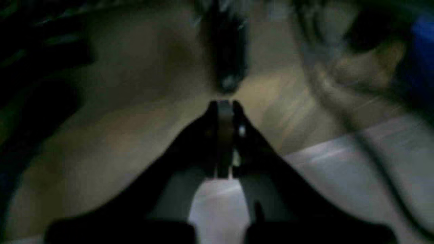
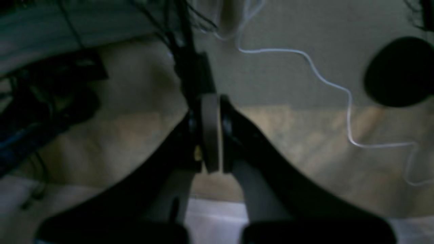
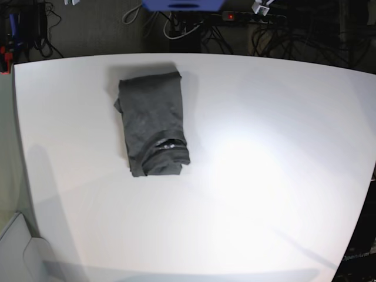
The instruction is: Layout the t-shirt on the table in an organized manner, then fold the t-shirt properly
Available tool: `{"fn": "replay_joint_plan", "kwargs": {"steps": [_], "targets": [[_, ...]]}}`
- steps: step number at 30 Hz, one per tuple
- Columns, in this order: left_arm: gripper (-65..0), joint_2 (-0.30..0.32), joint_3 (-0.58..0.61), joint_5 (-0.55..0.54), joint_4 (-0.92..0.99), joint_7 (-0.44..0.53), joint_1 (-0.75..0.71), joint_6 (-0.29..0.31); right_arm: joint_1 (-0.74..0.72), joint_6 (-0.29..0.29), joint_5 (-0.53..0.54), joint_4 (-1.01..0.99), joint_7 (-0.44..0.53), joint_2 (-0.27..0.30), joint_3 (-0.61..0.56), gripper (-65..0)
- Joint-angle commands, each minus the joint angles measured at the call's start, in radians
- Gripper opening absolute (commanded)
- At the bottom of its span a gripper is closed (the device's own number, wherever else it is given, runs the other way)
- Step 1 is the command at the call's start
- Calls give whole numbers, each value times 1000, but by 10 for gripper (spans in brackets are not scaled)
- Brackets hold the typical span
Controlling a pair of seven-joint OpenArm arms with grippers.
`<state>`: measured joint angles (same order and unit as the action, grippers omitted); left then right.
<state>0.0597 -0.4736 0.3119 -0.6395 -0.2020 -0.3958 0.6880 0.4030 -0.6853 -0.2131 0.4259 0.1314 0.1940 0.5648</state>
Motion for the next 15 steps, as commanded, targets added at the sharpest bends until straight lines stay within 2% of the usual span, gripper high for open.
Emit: {"fn": "replay_joint_plan", "kwargs": {"steps": [1, 5, 6, 9, 12, 15], "targets": [[-648, 12, -1, 0, 60, 26, 14, 10, -9, -13, -13, -46, 27, 19, -18, -650], [-648, 19, 0, 5, 313, 151, 123, 10, -108, -13, -70, -177, 69, 19, -102, -650], [-648, 19, 0, 7, 369, 195, 151, -1, -134, 29, -75, -203, 69, 17, -130, -650], [-648, 9, 0, 8, 490, 270, 220, -143, -192, 273, -75, -246, 75, -14, -207, -650], [-648, -22, -3, 3, 538, 275, 269, -297, -209, 525, -76, -239, 86, -35, -266, -650], [-648, -39, -7, 0, 538, 279, 283, -433, -217, 741, -76, -241, 136, -46, -319, -650]]}}
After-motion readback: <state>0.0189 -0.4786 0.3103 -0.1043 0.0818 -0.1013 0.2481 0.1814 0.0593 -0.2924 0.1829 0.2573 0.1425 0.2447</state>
